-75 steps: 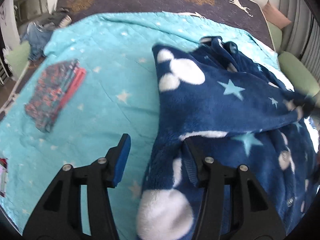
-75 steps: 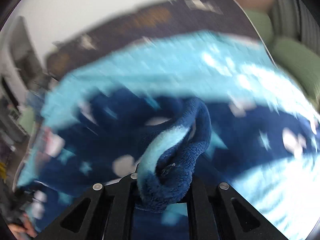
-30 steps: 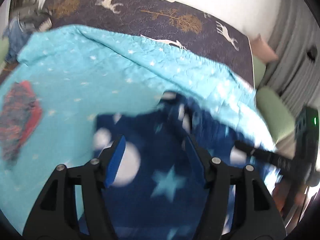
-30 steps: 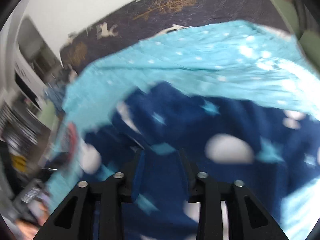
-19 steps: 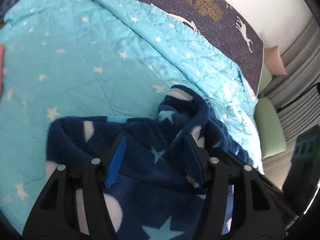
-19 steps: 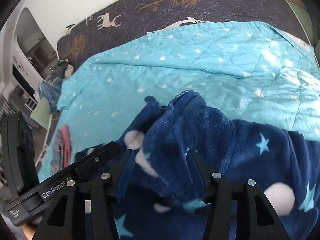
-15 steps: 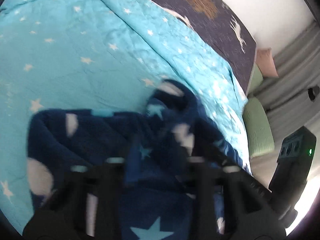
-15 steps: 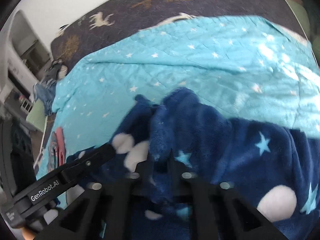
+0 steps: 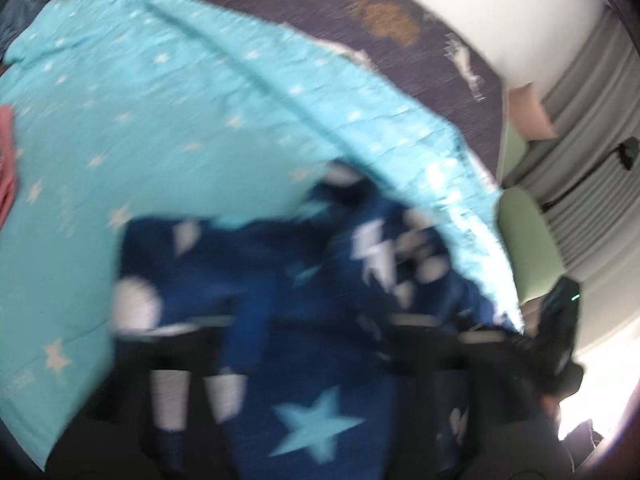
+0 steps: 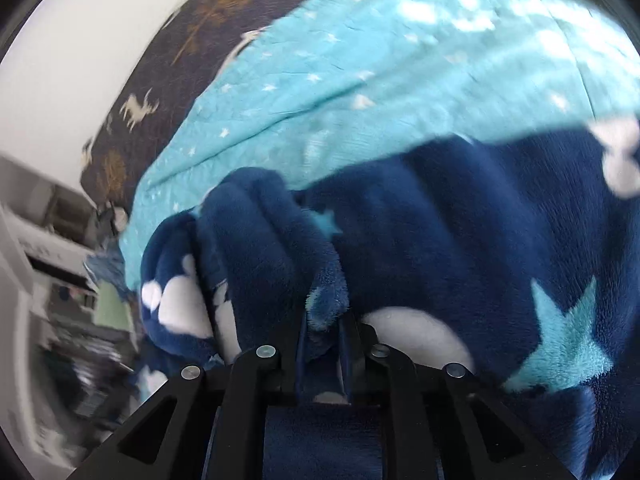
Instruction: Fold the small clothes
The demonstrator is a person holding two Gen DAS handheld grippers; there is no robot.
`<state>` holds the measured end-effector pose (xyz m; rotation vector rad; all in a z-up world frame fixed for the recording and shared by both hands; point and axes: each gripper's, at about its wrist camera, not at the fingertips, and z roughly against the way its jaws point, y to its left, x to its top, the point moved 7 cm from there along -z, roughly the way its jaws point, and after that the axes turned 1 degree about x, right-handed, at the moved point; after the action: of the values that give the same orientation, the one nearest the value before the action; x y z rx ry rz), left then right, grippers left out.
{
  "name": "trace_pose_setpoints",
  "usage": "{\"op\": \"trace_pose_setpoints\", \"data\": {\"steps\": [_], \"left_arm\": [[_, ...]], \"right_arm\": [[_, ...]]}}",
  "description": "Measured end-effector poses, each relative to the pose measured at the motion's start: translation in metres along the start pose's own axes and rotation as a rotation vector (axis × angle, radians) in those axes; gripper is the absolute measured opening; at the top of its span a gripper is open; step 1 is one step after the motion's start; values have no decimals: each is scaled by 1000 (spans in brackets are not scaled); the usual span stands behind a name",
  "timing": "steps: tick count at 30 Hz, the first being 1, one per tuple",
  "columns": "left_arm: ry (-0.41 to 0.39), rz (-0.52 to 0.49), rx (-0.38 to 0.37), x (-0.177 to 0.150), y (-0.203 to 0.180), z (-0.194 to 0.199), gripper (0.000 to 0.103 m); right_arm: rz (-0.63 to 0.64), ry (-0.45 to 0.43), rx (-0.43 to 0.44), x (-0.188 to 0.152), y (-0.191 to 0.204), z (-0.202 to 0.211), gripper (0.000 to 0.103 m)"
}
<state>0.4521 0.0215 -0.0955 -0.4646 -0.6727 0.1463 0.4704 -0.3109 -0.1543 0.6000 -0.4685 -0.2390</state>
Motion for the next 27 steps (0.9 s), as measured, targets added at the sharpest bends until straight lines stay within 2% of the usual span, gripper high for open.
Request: {"op": "trace_pose_setpoints", "data": {"steps": [1, 3, 5, 6, 7, 10, 11, 13, 14, 17, 21, 23, 24, 25, 27], "left_arm": [[-8, -14, -9, 3, -9, -3, 100], [-2, -66, 37, 8, -21, -18, 99], [44, -109, 69, 4, -28, -40, 61], [110, -122, 81, -1, -27, -54, 12], [162, -111, 87, -7, -23, -61, 13], [99, -55, 25, -6, -8, -39, 13], [88, -1, 5, -6, 6, -27, 13], [110, 130, -54, -14, 34, -13, 14], [134, 166, -57, -20, 46, -13, 14], [177, 117, -21, -30, 53, -21, 17], [160, 76, 65, -17, 38, -24, 23], [140, 28, 75, -7, 24, -18, 24], [121, 1, 62, -3, 16, -12, 28], [92, -16, 52, 0, 11, -2, 36], [24, -22, 76, 5, 8, 15, 45]], "right_arm": [[19, 1, -11, 0, 4, 0, 15], [47, -2, -42, -2, 12, -1, 15], [57, -9, -54, -3, 12, -3, 15], [52, -10, -49, -3, 10, -4, 15], [46, -9, -43, -3, 9, -5, 15], [27, -11, -16, -4, 3, -6, 14], [31, -15, -14, -4, 1, -4, 14], [56, -24, -15, -5, 0, -3, 14], [62, -27, -14, -5, 1, -4, 14], [68, -44, -26, -8, 2, -8, 15], [104, -56, -58, -10, 7, -2, 18], [120, -59, -80, -9, 8, 8, 24], [133, -81, -97, -7, 9, 18, 24], [146, -103, -110, -4, 9, 25, 24], [182, -168, -135, 0, 10, 50, 24]]}}
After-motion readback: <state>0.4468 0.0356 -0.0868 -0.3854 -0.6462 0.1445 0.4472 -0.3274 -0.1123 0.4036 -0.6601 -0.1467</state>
